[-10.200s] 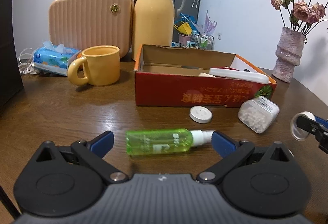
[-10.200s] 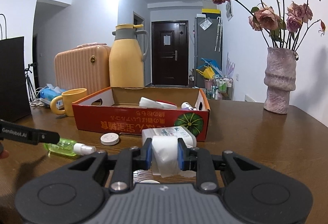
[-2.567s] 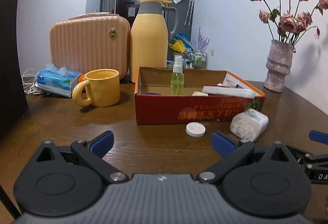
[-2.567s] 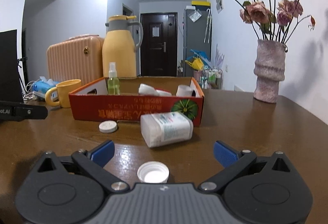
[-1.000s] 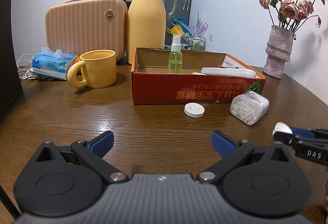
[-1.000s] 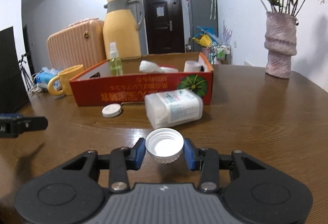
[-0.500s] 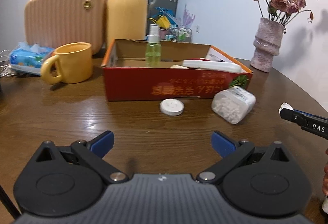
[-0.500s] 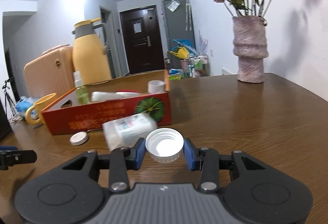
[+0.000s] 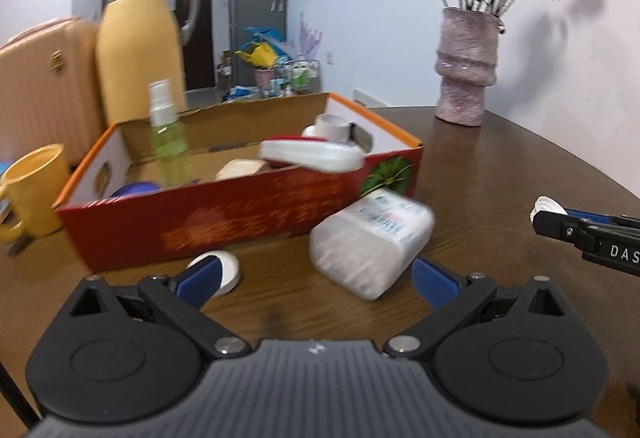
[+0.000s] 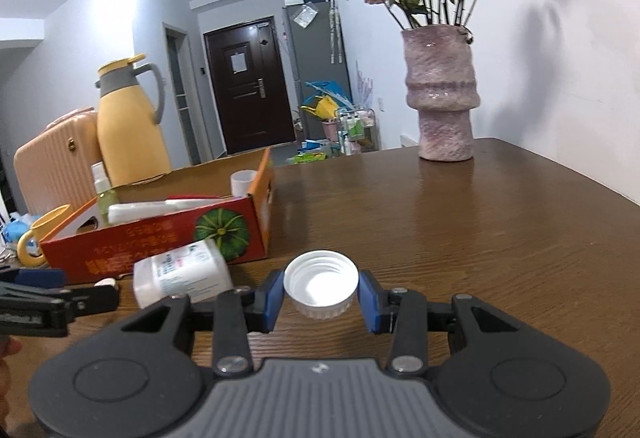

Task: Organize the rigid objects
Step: 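Hold the white screw cap in the right tool while the left tool grasps the white bead container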

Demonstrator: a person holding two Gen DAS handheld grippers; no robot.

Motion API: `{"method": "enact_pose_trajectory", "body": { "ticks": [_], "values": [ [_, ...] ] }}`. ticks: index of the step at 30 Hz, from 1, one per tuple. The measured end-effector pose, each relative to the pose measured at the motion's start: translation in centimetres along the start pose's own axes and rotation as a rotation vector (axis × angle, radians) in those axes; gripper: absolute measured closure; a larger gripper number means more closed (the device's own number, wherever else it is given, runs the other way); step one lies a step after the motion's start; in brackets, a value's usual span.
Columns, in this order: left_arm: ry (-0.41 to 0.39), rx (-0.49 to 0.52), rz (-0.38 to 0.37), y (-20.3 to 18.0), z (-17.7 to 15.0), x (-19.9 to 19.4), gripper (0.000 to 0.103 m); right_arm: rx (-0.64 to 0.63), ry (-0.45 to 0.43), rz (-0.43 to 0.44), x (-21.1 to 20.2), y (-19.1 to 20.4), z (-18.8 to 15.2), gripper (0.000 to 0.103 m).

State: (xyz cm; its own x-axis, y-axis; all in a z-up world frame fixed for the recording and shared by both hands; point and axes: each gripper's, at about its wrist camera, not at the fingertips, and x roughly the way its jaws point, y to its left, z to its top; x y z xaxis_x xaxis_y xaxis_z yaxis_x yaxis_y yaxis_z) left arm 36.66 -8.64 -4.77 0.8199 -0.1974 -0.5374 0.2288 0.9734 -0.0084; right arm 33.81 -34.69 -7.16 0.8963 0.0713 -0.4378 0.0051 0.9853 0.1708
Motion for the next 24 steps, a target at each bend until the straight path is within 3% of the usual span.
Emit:
{"method": "enact_pose_trajectory", "body": {
  "ticks": [14, 24],
  "values": [
    [0.014, 0.121, -0.074, -3.4, 2.0, 6.1, 0.0, 0.01, 0.022, -0.002, 0.4, -0.1, -0.2, 0.064],
    [0.081, 0.15, -0.143, -3.3, 2.6, 9.4, 0.0, 0.016, 0.037, -0.008, 0.8, -0.2, -0.2, 0.064]
  ]
}}
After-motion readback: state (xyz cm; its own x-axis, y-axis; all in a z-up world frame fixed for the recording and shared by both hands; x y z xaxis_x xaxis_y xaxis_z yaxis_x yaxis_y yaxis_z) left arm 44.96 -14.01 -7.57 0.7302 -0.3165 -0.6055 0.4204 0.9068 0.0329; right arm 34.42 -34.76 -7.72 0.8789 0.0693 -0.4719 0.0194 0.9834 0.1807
